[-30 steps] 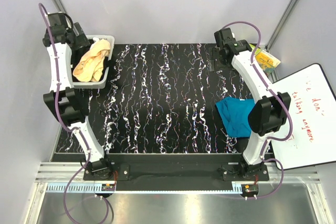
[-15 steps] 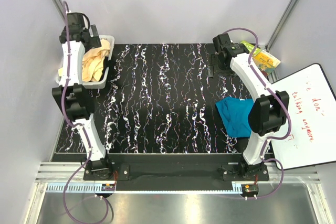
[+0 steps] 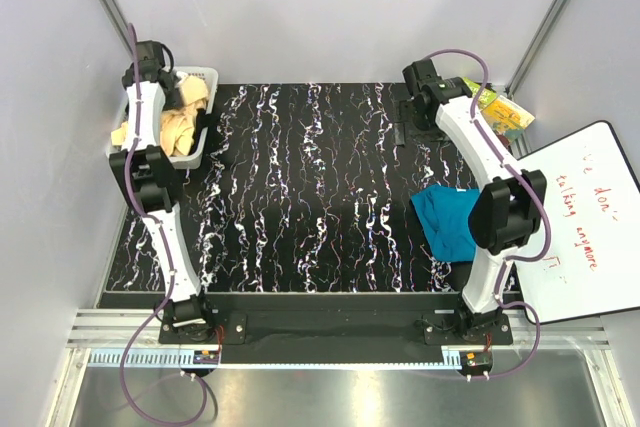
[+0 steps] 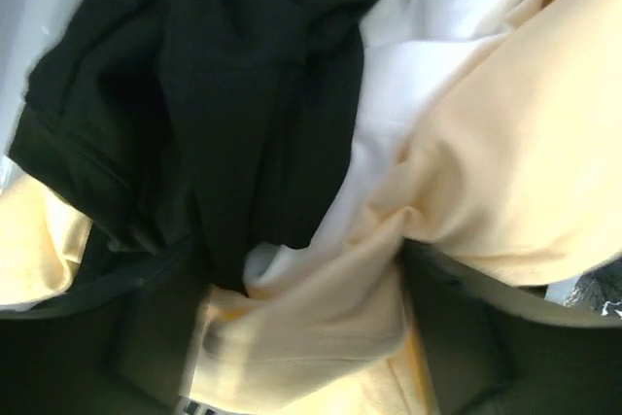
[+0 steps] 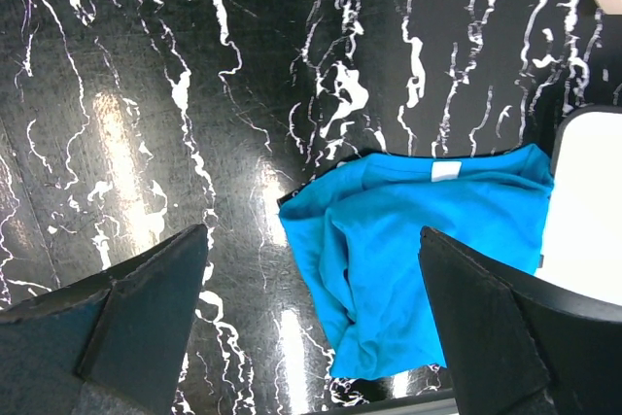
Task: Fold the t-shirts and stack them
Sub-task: Grab crumpled tshirt from bin with the left arm
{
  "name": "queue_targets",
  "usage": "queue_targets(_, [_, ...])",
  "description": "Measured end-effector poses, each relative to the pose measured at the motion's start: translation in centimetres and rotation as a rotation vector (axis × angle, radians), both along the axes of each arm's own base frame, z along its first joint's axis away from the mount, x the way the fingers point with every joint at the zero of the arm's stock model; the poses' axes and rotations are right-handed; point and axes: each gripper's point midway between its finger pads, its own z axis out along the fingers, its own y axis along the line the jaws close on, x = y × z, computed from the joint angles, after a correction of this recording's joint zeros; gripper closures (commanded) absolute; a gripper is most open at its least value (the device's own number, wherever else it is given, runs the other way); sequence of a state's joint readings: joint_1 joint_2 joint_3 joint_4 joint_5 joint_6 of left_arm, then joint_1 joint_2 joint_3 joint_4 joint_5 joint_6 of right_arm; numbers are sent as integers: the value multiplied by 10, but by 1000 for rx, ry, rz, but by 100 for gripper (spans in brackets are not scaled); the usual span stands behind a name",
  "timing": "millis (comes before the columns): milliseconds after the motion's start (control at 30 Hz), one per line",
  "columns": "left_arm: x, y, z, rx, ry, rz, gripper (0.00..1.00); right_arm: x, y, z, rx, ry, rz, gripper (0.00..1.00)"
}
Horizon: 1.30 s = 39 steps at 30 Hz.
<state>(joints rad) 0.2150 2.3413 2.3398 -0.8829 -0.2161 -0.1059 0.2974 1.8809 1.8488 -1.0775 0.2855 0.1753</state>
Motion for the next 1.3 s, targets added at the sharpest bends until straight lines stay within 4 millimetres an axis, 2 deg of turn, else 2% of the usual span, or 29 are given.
queue_targets(300, [2, -2, 7, -34, -30, 1, 100, 2, 18, -21, 1, 55, 35, 4])
queue_targets(433, [-3, -14, 20, -91, -62, -17, 100, 1, 27, -27, 4, 67, 42, 4])
queue_targets(500, [-4, -19, 34, -111, -90, -27, 100, 0, 32, -29, 8, 72, 45, 4])
queue_targets(767, [-18, -35, 116, -139, -249, -49, 100, -4, 58, -33, 25, 77, 75, 4])
queue_targets(800, [-19, -34, 120, -143, -259, -44, 94, -5, 60, -33, 25, 77, 80, 4])
queue_targets(867, [-20, -28, 122, -149, -267, -28, 88, -6, 63, -33, 24, 77, 87, 3])
queue_targets(900, [-21, -26, 120, -149, -262, -21, 90, -6, 63, -33, 23, 76, 89, 3])
queue_targets(933, [-21, -25, 117, -152, -254, -16, 100, -6, 64, -33, 22, 77, 90, 3])
queue_targets(1133, [-23, -25, 107, -178, -229, -11, 100, -7, 61, -35, 10, 79, 86, 3])
queue_targets(1300, [-24, -32, 115, -193, -244, -35, 100, -10, 60, -40, 5, 93, 85, 4])
